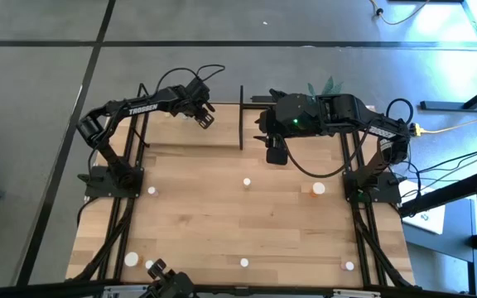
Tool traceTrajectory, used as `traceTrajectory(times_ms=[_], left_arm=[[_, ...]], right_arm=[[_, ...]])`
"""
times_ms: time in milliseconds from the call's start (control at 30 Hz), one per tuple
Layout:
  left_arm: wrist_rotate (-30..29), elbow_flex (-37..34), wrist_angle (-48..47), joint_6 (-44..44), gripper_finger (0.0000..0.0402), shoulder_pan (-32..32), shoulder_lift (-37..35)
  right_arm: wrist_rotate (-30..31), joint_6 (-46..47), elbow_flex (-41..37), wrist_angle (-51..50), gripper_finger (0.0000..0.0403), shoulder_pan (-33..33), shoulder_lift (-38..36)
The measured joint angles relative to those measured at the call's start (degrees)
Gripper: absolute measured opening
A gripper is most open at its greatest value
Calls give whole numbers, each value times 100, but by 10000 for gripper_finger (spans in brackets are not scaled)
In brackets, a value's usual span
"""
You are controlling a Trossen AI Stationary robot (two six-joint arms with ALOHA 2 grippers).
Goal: Pick and place medicine bottles onto shelf by color
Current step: Put the top right pink pill bottle on the shelf, then put the middle orange pill bottle on the shelf
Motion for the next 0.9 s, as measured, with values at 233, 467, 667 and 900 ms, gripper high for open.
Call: traceTrajectory(times_ms=[233, 467, 667, 900], left_arm=[[0, 0, 2, 0, 148, 0, -12], [0, 233, -26, 13, 148, 0, -15], [-2, 578, -336, 168, 148, 0, -15], [-10, 1111, -1313, 229, 148, -109, -186]], right_arm=[[0, -4, 0, 0, 198, 0, -2], [0, 0, 0, -2, 198, -1, -2], [2, 54, 34, -18, 198, 0, -6], [4, 177, 35, -148, 198, 0, -203]])
